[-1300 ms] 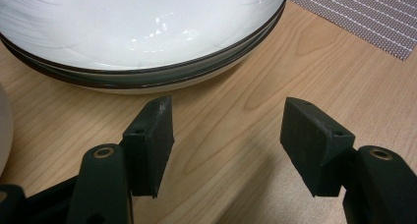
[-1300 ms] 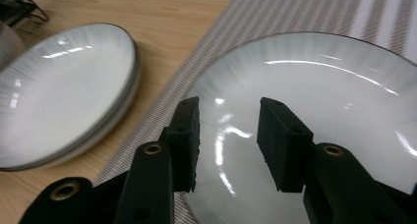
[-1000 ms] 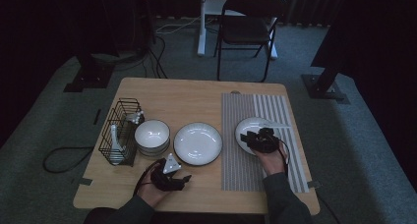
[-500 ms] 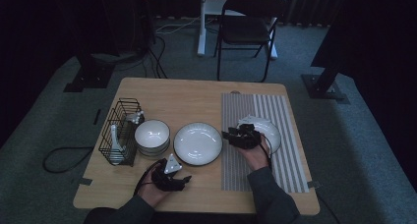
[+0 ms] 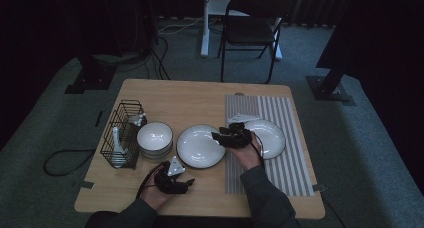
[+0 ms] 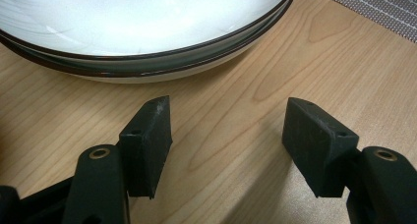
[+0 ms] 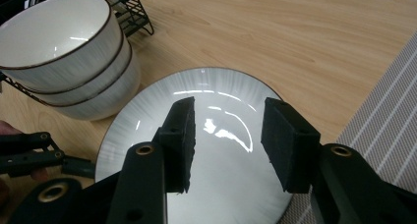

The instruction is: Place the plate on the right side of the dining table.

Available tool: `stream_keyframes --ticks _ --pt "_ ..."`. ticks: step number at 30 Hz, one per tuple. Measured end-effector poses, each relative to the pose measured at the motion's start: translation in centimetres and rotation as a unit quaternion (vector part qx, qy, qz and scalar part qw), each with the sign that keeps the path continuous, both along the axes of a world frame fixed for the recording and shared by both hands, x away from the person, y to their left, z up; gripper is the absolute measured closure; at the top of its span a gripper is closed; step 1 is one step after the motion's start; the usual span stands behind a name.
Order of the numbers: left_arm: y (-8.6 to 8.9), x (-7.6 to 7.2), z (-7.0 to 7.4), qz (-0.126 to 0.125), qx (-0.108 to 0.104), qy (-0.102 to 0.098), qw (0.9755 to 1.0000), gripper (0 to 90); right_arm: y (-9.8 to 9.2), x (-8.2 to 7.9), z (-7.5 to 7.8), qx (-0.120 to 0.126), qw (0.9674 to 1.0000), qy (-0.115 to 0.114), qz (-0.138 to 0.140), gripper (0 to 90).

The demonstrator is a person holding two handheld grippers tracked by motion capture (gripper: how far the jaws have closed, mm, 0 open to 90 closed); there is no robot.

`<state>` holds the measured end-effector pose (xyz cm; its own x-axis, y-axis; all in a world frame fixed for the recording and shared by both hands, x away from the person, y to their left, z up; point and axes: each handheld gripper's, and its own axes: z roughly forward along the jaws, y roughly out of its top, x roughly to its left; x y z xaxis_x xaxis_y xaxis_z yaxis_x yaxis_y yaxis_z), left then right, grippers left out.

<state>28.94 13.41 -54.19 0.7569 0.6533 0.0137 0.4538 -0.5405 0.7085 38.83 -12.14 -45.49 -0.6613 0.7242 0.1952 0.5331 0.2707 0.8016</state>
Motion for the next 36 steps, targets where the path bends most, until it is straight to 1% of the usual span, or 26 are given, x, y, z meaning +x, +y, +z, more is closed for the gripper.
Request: stream_keyframes --ticks 2,8,19,25,32,36 --pt "0.0 0.0 0.0 -0.001 0.001 0.0 1.0 35.9 0.4 0.1 0.1 -0.002 1.0 -0.003 0.003 56.0" --pt "0.0 0.1 0.0 -0.001 0.001 0.0 1.0 35.6 1.6 0.5 0.2 -0.009 0.9999 -0.002 0.01 56.0" --pt "0.0 0.1 0.0 -0.002 0.001 -0.001 1.0 35.0 3.4 1.1 0.2 -0.009 0.9997 0.0 0.024 56.0" --pt "0.0 0.1 0.0 -0.003 0.001 -0.001 1.0 34.5 3.9 1.2 0.2 -0.006 0.9996 0.002 0.026 55.5" --pt "0.0 0.1 -0.1 -0.004 0.002 -0.002 1.0 33.6 4.2 1.2 0.5 -0.003 0.9996 -0.001 0.028 55.2" --pt "-0.1 0.1 -0.1 -0.003 -0.001 -0.001 1.0 33.0 4.6 1.2 0.7 -0.001 0.9995 -0.001 0.031 55.1"
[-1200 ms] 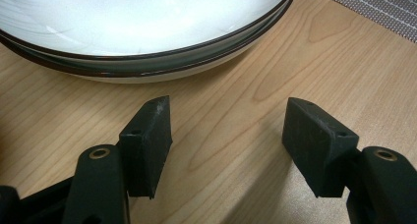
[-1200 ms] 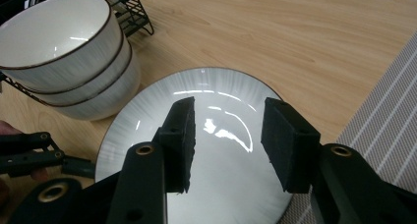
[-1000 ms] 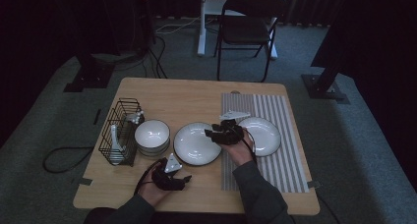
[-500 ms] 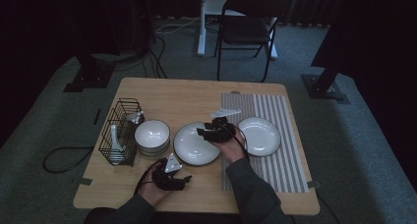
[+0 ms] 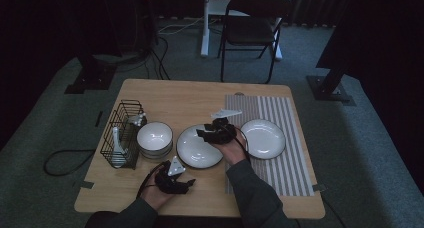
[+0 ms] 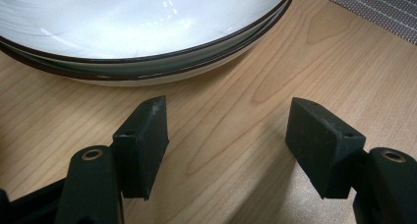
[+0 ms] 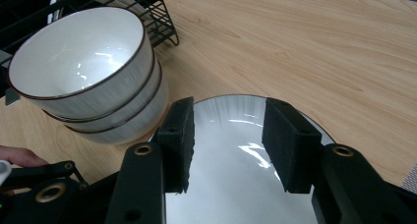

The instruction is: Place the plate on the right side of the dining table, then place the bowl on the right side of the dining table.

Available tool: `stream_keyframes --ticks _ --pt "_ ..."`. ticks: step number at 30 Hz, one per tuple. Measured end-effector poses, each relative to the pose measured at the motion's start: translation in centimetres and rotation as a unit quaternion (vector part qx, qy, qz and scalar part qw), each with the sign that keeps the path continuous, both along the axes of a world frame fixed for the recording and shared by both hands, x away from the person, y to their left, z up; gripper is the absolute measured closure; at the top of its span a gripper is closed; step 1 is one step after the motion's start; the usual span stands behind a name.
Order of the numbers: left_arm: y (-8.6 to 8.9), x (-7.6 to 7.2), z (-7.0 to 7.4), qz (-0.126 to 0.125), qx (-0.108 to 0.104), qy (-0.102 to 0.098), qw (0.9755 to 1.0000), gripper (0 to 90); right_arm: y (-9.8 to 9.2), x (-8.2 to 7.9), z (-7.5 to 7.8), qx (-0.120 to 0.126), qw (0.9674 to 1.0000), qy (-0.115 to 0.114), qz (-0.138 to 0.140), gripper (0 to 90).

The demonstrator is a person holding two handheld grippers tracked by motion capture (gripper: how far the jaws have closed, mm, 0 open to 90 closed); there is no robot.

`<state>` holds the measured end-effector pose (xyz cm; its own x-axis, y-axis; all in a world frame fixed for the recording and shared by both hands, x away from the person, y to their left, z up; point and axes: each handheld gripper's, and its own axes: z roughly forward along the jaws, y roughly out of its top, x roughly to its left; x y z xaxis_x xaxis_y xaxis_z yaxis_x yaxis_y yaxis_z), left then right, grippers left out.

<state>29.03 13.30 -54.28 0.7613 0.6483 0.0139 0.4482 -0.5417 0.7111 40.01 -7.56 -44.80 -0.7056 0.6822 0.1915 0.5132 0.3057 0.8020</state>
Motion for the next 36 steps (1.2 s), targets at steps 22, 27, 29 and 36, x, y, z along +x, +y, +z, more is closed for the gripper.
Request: stream_keyframes --ticks 22,27,29,36 --pt "0.0 0.0 -0.1 -0.009 -0.003 -0.003 0.9999 29.9 2.5 0.5 0.4 0.008 0.9997 0.012 0.02 54.1" --pt "0.0 0.0 -0.2 -0.011 -0.003 -0.005 0.9999 29.5 3.4 0.7 0.7 0.009 0.9995 0.01 0.028 53.5" --pt "0.0 0.0 -0.2 -0.01 -0.007 -0.006 0.9999 29.5 3.8 0.8 0.8 0.01 0.9994 0.012 0.032 53.5" --pt "0.0 0.0 -0.2 -0.01 -0.008 -0.006 0.9999 29.5 5.4 0.9 1.0 0.02 0.9986 0.018 0.046 57.3"
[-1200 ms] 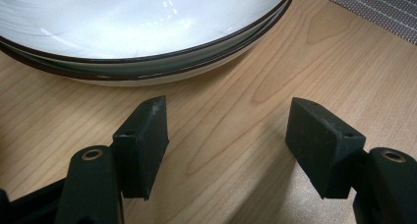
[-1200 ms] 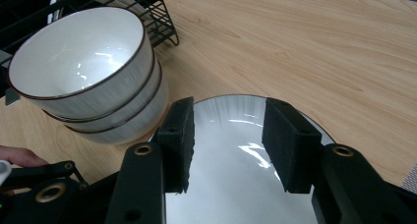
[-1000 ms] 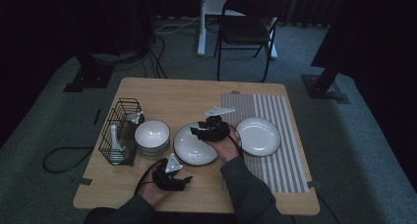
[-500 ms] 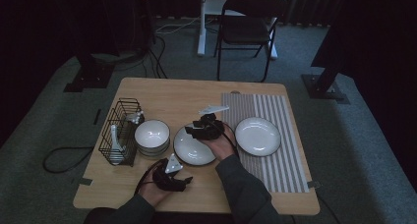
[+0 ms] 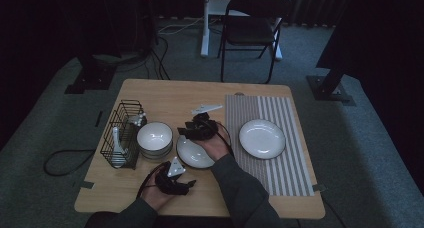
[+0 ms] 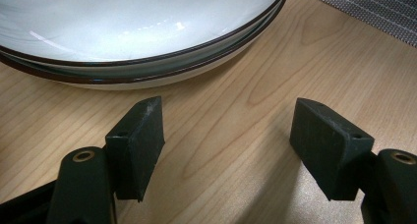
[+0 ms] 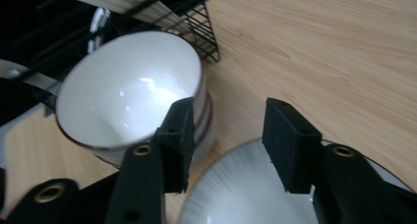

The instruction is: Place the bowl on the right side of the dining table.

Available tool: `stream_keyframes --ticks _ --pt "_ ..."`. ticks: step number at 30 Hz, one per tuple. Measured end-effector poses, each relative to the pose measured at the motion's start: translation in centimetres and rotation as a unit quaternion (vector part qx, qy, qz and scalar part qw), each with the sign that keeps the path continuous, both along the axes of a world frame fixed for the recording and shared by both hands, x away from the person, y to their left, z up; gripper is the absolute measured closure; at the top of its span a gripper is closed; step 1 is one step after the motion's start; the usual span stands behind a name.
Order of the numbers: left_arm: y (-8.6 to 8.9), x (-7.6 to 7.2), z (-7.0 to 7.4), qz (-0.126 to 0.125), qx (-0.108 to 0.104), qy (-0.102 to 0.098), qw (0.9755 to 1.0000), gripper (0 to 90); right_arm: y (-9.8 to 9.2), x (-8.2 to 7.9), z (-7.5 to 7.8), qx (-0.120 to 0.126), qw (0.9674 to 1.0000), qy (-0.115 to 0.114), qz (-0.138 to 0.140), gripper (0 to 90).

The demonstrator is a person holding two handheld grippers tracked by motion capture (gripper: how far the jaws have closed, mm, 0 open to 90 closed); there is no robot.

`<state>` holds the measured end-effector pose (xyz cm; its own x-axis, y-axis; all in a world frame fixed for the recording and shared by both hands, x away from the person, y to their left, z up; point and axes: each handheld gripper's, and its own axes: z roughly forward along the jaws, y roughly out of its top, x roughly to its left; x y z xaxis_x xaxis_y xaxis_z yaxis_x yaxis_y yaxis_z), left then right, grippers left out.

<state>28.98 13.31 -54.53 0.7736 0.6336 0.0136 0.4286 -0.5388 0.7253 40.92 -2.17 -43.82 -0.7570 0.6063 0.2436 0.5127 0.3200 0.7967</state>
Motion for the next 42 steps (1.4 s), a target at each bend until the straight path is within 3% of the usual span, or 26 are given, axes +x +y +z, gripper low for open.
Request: stream_keyframes --ticks 4,13,21,42 --pt "0.0 0.0 0.0 0.0 0.0 0.0 1.0 29.5 0.9 0.4 0.0 0.008 0.9999 0.012 0.007 58.7" --pt "0.0 0.0 0.0 -0.004 0.004 0.0 1.0 29.5 2.5 1.1 0.0 0.0 0.9998 0.014 0.017 58.2" --pt "-0.1 0.0 0.0 -0.003 0.0 0.0 1.0 29.5 2.9 1.6 -0.4 0.0 0.9995 0.024 0.019 58.1" --pt "0.0 -0.3 0.0 -0.005 0.002 -0.001 1.0 29.5 5.4 2.3 -1.6 -0.026 0.9981 0.041 0.038 60.7"
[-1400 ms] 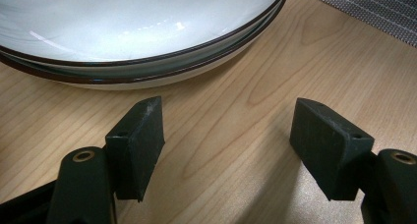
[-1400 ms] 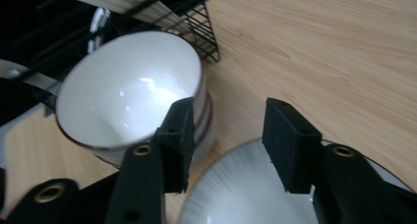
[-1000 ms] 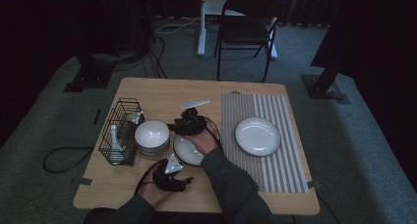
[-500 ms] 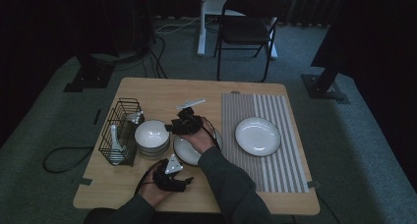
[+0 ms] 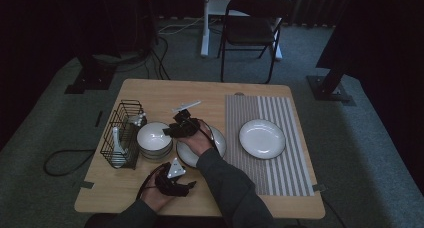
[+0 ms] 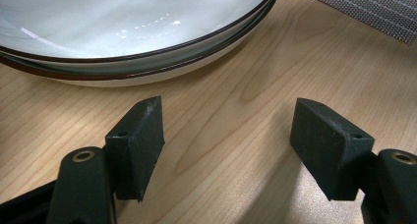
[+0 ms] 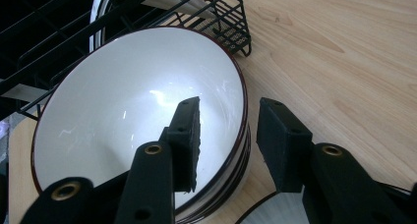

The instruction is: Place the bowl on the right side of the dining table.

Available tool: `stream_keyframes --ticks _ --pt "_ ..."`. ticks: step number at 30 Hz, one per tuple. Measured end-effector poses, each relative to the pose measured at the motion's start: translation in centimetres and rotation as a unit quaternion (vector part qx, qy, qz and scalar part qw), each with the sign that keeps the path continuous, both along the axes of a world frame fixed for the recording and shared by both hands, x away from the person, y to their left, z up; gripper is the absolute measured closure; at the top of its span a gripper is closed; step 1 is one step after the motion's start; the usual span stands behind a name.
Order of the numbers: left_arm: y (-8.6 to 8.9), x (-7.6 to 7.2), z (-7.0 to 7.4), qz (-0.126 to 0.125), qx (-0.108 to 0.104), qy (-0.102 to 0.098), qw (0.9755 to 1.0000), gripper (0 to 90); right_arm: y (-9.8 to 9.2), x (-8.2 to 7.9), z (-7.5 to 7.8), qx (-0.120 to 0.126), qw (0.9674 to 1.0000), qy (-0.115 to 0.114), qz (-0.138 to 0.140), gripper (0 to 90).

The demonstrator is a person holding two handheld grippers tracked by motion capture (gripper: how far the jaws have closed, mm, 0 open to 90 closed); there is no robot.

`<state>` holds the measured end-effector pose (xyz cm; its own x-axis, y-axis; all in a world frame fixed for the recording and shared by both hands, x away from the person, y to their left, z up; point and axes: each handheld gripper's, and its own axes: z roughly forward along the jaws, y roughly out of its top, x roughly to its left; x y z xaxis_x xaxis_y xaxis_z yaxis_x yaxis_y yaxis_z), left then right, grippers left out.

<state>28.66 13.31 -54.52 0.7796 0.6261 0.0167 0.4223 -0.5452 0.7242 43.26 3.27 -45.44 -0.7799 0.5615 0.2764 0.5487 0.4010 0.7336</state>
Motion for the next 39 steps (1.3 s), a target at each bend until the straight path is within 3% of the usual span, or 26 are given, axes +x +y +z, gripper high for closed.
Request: stream_keyframes --ticks 23,35,39 --pt "-0.2 0.2 0.0 -0.01 0.004 0.0 0.9999 28.9 1.0 0.4 -1.0 -0.024 0.9995 0.017 -0.015 72.3" --pt "-0.3 0.1 0.0 -0.011 0.002 0.001 0.9999 28.9 1.5 0.4 -1.3 -0.049 0.9984 0.006 -0.027 80.5" --pt "-0.3 0.1 0.0 -0.011 0.002 0.0 0.9999 28.8 1.5 0.5 -1.5 -0.041 0.9985 0.016 -0.034 81.9"
